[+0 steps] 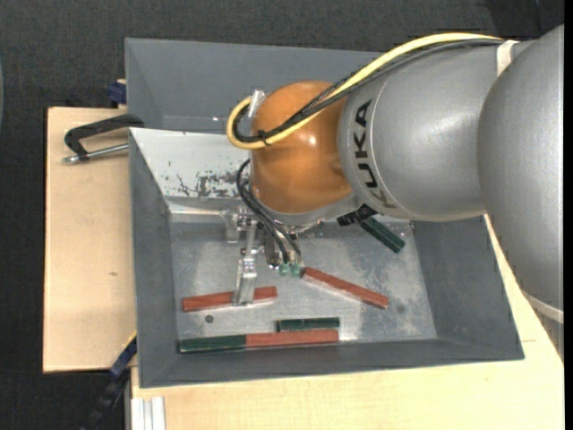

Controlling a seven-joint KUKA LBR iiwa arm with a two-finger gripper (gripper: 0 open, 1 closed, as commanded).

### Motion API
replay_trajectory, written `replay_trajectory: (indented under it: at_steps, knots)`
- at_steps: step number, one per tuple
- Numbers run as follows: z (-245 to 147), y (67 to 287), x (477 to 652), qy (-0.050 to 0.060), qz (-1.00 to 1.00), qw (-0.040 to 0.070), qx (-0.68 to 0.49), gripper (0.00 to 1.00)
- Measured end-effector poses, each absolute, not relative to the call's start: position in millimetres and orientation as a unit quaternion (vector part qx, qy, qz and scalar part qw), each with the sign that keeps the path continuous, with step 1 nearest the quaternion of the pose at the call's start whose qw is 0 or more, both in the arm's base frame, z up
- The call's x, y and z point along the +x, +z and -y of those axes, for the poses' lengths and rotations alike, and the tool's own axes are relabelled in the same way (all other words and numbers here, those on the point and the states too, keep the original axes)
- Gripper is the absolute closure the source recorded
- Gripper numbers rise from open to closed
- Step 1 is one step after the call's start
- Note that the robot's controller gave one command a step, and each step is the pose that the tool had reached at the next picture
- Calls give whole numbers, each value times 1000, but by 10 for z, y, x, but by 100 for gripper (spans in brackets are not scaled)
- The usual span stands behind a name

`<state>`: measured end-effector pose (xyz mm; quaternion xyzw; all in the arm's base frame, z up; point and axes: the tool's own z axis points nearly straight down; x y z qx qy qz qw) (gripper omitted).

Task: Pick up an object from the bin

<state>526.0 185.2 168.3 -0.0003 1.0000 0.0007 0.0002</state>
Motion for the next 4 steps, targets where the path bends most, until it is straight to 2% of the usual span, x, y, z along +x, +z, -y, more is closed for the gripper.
replay_trajectory:
  at_steps: [1, 2, 3, 4]
  knots:
    - [-1970, 1268, 5232, 2, -1000, 4, -16, 0]
    - [-2026, 831, 5146, 1, -1000, 0, 10, 0]
    - [-2212, 712, 5237, 2, -1000, 2, 0, 100]
    - [-2212, 712, 5237, 2, -1000, 2, 0, 100]
